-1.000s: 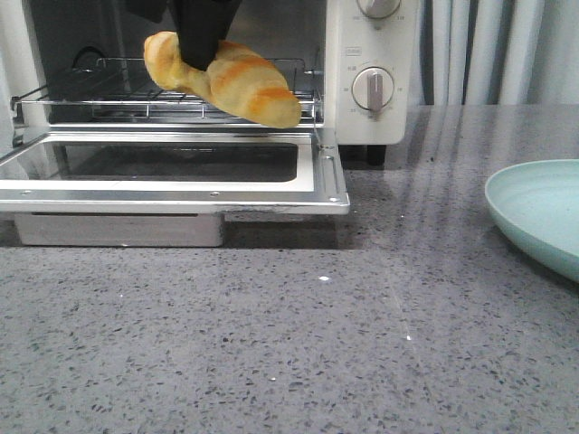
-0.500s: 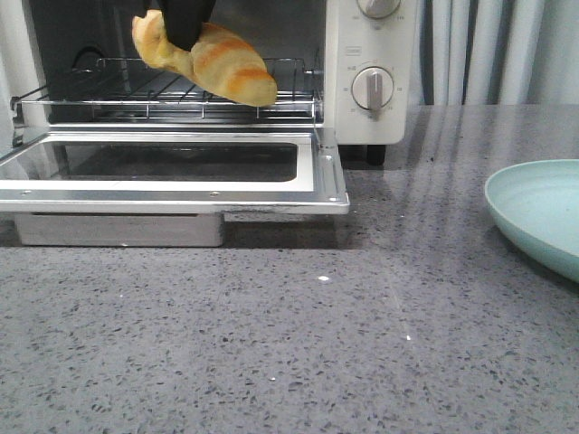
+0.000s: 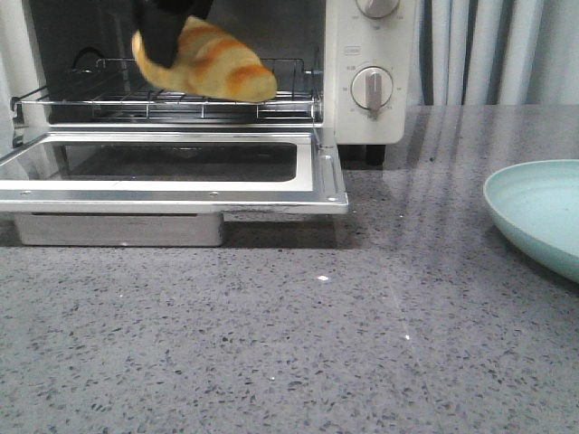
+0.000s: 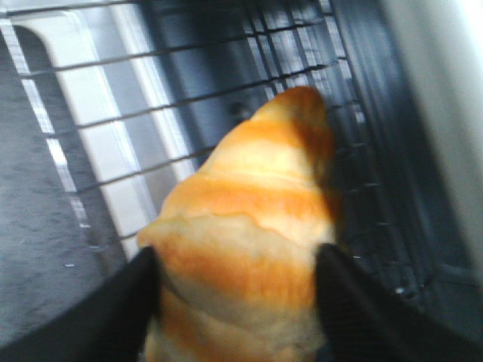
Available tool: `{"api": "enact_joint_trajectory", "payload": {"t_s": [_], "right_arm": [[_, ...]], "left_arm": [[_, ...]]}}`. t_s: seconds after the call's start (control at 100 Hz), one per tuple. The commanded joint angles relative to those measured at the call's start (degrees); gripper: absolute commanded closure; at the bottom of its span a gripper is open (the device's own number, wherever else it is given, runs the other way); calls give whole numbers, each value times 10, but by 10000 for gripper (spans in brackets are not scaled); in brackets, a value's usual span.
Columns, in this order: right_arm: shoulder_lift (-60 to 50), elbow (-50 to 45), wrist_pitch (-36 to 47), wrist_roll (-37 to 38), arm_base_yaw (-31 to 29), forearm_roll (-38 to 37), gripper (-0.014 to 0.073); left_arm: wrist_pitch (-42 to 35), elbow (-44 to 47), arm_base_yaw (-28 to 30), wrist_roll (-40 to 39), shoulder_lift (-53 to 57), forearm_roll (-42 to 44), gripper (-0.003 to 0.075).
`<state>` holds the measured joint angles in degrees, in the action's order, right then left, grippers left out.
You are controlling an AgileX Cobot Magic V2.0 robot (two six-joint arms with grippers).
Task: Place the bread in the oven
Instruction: 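Carry the croissant with the right gripper into the open oven, then lower the croissant onto the wire rack and open the right gripper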
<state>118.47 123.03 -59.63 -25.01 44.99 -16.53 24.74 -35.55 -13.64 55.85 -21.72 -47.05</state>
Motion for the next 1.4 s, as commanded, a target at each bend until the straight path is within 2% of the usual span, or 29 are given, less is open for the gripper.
{"api": "enact_joint_trajectory", "payload": {"t_s": [0.0,0.18,0.43,0.5,0.65,0.81,0.99,1.11,1.23,1.39], "right_arm": [[-31,21,40,11,-8,-27,45],[-31,21,40,17,-8,-27,106],[-34,43,28,26,-3,-25,120],[-34,57,17,26,3,-24,188],[-34,83,-18,26,14,-24,426],[-36,90,-57,26,21,-15,537],[-38,90,-107,28,32,2,583],[-52,90,-124,45,43,18,644],[-81,90,-120,70,48,37,644],[-129,90,-116,80,50,23,638]], "left_arm": [[-27,-18,1,-6,-4,-13,740],[-26,-18,1,-6,-4,-12,740],[-26,-18,1,-6,-4,-12,740],[-26,-18,1,-6,-4,-12,740],[-26,-18,1,-6,-4,-12,740],[-24,-18,1,-6,-4,-12,740],[-22,-18,1,-6,-4,-12,740],[-19,-18,1,-6,-4,-12,740],[-20,-18,1,-6,-3,-11,740],[-31,-21,1,-6,-1,-17,740]]}}
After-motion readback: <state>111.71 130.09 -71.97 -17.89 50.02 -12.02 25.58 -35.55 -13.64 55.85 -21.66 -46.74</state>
